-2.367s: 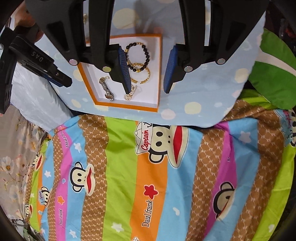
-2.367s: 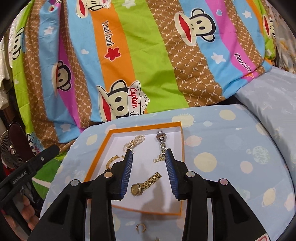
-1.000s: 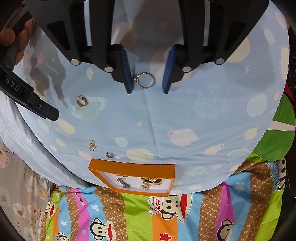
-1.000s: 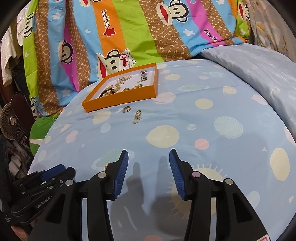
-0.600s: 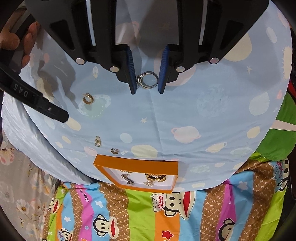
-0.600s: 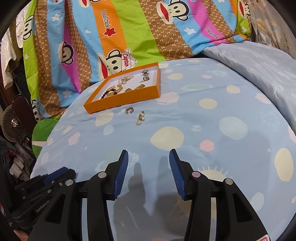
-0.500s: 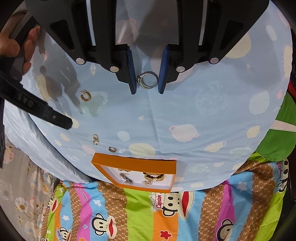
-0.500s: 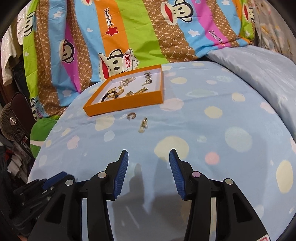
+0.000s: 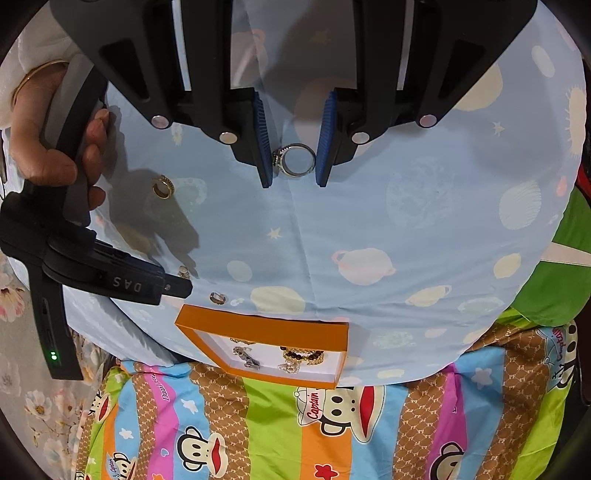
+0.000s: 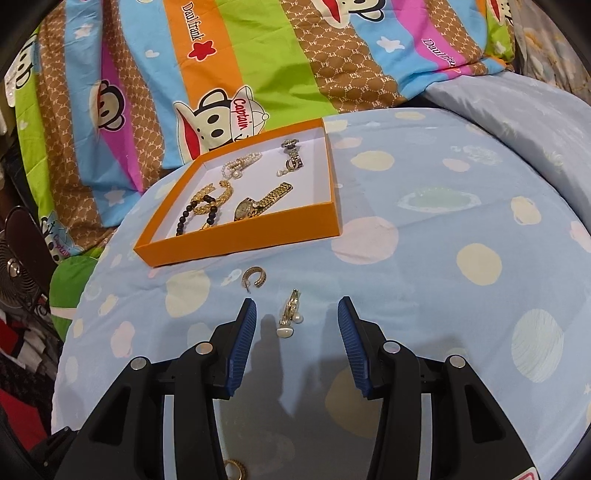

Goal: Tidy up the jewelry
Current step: 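Hold the silver ring in the left tool while the right tool grasps the small gold dangle earring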

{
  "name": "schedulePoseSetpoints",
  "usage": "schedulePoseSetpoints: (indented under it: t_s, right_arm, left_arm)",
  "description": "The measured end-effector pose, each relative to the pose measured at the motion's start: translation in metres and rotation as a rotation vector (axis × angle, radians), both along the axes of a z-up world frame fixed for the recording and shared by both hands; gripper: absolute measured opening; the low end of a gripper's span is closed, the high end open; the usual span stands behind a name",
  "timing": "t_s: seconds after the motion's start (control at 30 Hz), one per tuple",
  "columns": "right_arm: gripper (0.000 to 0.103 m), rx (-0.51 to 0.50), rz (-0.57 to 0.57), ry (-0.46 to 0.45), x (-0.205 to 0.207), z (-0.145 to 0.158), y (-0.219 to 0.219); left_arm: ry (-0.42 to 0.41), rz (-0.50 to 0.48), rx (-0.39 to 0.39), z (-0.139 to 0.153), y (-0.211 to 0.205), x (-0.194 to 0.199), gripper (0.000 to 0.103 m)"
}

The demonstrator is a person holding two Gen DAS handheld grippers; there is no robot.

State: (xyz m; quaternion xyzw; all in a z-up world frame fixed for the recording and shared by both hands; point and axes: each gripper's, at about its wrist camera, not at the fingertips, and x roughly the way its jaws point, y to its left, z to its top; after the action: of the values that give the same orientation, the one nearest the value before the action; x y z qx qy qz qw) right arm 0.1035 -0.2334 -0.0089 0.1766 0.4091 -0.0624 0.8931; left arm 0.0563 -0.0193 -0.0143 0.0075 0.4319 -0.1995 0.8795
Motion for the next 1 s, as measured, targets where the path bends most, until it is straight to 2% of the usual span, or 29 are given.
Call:
schedulePoseSetpoints:
  t_s: [0.1, 0.17, 0.27, 0.5, 0.83, 1.0]
  right_arm:
    - [0.035, -0.009, 0.004, 0.007, 0.003, -0.001, 0.003]
    - [0.022, -0.006, 0.002, 0.017, 0.005, -0.003, 0.003]
    - [0.011, 0.006, -0.003, 0.019, 0.005, -0.004, 0.001]
    - [0.009, 0.0, -0.007, -0.013, -0.011, 0.001, 0.002]
    - [0.009, -0.015, 0.039, -0.059, -0.073, 0.01, 0.017]
    - [0.007, -0.034, 0.069, -0.072, -0.089, 0.015, 0.027]
  left_arm:
    - [-0.002, -0.003, 0.004, 0.0, -0.001, 0.0, 0.023]
    - [-0.003, -0.004, 0.006, 0.0, -0.002, -0.001, 0.023]
    - [-0.003, -0.004, 0.008, 0.0, -0.003, -0.001, 0.023]
    - [-0.004, -0.004, 0.009, 0.0, -0.003, -0.001, 0.023]
    - [-0.007, 0.008, 0.005, 0.001, 0.0, -0.001, 0.023]
    - [0.002, 0.023, -0.008, 0.002, 0.005, 0.0, 0.023]
